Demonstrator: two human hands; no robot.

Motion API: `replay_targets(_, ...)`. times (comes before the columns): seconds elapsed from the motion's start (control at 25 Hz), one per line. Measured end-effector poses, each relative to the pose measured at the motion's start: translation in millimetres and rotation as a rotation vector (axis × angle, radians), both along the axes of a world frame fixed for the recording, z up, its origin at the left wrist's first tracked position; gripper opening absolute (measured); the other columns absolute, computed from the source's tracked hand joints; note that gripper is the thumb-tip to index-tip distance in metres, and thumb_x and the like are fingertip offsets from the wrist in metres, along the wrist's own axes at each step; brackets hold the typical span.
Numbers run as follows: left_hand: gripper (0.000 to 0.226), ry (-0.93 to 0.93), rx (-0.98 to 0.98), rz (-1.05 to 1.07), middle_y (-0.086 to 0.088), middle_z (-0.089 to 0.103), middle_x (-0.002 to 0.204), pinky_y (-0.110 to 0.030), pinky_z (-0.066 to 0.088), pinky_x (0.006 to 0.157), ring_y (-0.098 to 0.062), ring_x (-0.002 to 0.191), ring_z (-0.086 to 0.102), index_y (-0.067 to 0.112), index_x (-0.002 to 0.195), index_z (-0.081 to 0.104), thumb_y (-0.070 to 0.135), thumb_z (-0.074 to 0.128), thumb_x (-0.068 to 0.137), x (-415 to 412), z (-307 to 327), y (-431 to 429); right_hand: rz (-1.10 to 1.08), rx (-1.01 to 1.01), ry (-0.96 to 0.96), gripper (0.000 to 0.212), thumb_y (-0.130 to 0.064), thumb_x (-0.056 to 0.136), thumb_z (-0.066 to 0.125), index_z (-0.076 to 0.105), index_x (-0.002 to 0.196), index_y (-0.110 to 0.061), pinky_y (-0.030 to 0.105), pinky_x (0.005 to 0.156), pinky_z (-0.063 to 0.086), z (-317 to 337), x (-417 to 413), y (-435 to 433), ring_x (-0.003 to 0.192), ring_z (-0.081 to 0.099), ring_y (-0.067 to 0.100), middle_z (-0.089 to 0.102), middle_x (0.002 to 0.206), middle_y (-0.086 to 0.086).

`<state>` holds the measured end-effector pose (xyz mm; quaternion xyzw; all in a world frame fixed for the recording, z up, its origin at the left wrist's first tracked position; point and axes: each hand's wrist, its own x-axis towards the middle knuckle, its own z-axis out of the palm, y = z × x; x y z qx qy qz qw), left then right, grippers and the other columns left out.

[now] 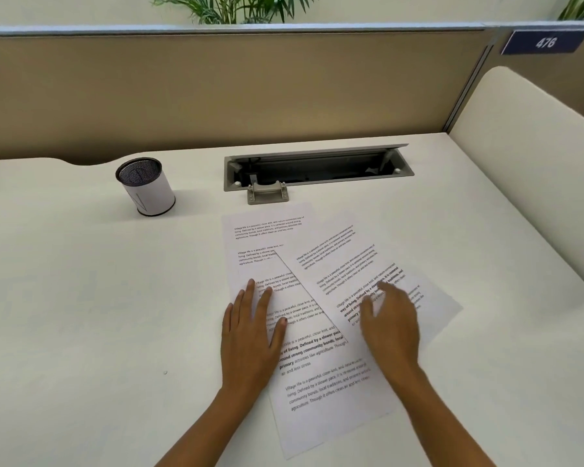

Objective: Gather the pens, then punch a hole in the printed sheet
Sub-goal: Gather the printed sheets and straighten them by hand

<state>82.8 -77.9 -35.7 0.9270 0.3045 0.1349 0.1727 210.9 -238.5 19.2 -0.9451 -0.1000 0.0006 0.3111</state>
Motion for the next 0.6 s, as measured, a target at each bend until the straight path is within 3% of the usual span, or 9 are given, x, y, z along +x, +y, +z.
replay_targets(0.24,0.055,0.025,0.032,0.038,0.001,0.021,0.158,-0.039,0.012,0.12,-0.018,0.146,0.018,0.027,0.148,0.027,0.044,0.023,0.096,-2,3,0,-0.084,-0.078,0.105,0.051,-0.015,0.094,0.052,0.038,0.141,0.0,0.044,0.113,0.027,-9,63,-32,0.134,0.033,0.036,0.039,0.147,0.02)
replay_targets(0.4,0.049,-0.01,-0.028,0.049,0.0,0.025,0.157,-0.037,0.013,0.12,-0.018,0.145,0.02,0.023,0.147,0.031,0.034,0.034,0.099,-2,4,-1,-0.03,-0.244,-0.017,0.047,-0.018,0.091,0.055,0.047,0.135,-0.002,0.046,0.097,0.035,-22,24,-25,0.113,0.049,0.039,0.055,0.128,0.021)
replay_targets(0.52,0.046,-0.067,-0.045,0.048,-0.005,0.035,0.152,-0.037,0.022,0.117,-0.022,0.142,0.029,0.016,0.143,0.04,0.027,0.04,0.098,-1,9,-2,-0.011,-0.278,-0.039,0.046,-0.023,0.088,0.06,0.053,0.13,-0.008,0.043,0.089,0.035,-23,-14,-7,0.107,0.048,0.037,0.055,0.12,0.017)
replay_targets(0.6,0.043,-0.147,-0.142,0.083,-0.008,0.04,0.149,-0.038,0.028,0.114,-0.024,0.138,0.034,0.014,0.141,0.042,0.023,0.041,0.098,2,16,-1,-0.008,-0.265,0.011,0.049,-0.029,0.087,0.061,0.051,0.131,-0.012,0.041,0.091,0.032,-25,-31,5,0.111,0.043,0.033,0.049,0.122,0.013)
